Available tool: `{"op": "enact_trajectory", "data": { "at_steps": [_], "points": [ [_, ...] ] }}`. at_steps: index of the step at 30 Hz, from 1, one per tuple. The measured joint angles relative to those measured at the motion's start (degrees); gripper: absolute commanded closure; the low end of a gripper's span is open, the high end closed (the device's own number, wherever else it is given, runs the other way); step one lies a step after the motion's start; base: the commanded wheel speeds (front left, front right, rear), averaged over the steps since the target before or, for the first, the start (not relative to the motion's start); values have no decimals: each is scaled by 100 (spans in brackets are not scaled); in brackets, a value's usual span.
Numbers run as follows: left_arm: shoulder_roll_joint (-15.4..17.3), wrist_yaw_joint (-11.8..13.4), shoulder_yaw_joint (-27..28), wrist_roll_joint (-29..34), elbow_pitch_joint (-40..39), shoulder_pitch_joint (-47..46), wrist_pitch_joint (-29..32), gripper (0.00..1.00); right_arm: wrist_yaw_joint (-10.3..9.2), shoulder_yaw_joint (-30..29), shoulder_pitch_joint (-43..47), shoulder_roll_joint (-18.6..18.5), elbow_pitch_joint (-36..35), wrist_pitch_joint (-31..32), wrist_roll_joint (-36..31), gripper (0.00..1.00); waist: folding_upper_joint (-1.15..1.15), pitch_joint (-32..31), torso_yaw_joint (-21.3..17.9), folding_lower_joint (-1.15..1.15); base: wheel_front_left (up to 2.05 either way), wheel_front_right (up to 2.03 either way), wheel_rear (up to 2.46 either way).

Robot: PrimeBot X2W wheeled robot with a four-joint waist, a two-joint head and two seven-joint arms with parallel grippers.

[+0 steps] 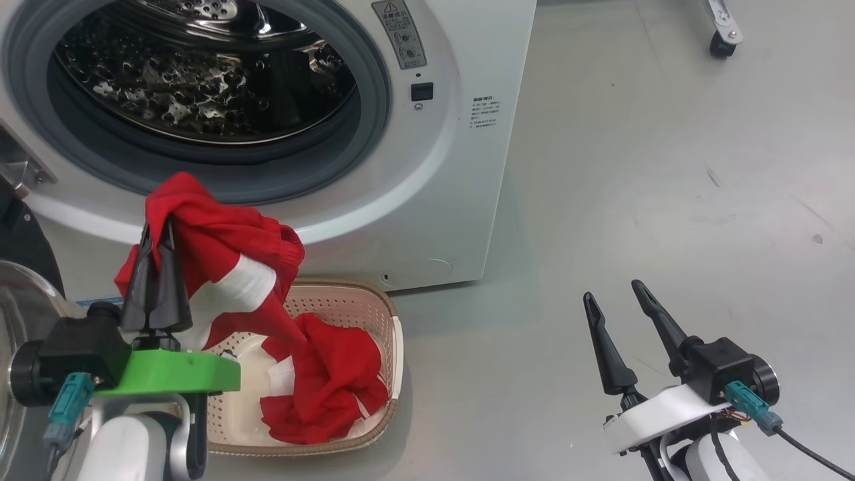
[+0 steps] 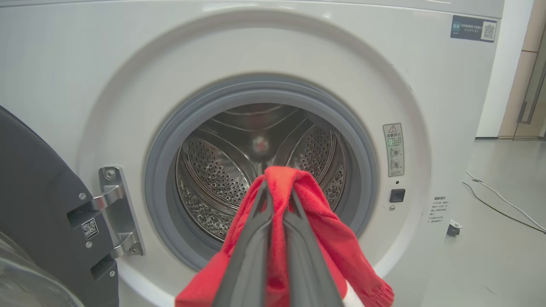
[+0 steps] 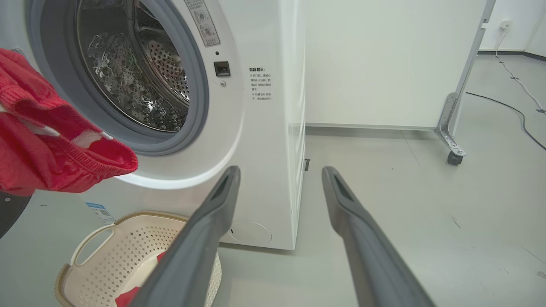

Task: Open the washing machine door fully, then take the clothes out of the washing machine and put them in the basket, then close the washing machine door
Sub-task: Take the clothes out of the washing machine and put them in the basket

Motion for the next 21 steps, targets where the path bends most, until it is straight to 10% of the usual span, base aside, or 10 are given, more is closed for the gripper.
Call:
{"op": "enact_trajectory", "data": {
  "at_steps": [21],
  "points": [
    [-229, 42, -10, -737, 1729, -22, -15, 100, 19, 99, -463, 35, -449, 0, 0, 0, 0, 1140, -232, 0, 0, 0, 0]
  ]
}}
